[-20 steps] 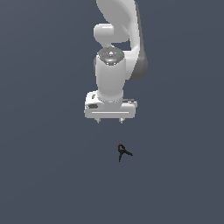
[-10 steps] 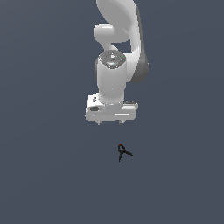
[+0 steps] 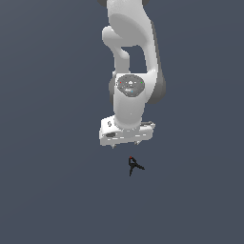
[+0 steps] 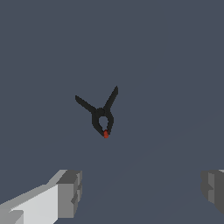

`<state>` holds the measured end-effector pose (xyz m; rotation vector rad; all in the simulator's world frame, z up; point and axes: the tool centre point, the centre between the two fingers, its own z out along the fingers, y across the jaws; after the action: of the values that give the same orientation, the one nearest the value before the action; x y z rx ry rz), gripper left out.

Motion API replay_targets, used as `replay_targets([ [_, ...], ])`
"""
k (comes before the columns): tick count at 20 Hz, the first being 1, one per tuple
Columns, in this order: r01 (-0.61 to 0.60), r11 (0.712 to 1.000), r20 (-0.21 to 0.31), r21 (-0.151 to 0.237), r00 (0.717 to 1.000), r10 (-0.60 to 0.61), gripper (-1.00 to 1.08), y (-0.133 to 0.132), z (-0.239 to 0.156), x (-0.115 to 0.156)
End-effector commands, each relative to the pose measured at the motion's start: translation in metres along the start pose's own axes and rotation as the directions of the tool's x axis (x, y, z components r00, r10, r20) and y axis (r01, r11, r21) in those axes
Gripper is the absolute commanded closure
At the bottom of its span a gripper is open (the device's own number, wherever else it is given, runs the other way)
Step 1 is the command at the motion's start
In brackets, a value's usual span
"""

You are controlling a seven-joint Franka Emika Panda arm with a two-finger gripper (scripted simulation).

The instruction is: Pick up the object and move it to a goal position.

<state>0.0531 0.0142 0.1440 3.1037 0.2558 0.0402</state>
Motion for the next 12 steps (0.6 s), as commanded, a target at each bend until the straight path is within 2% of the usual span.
replay_targets([
  [1, 0.046, 0.999, 0.005, 0.004, 0.999, -0.046, -0.92, -0.007, 0.015, 0.010],
  [12, 0.194, 0.981, 0.016, 0.028, 0.981, -0.194, -0.92, -0.033, 0.070, 0.040],
])
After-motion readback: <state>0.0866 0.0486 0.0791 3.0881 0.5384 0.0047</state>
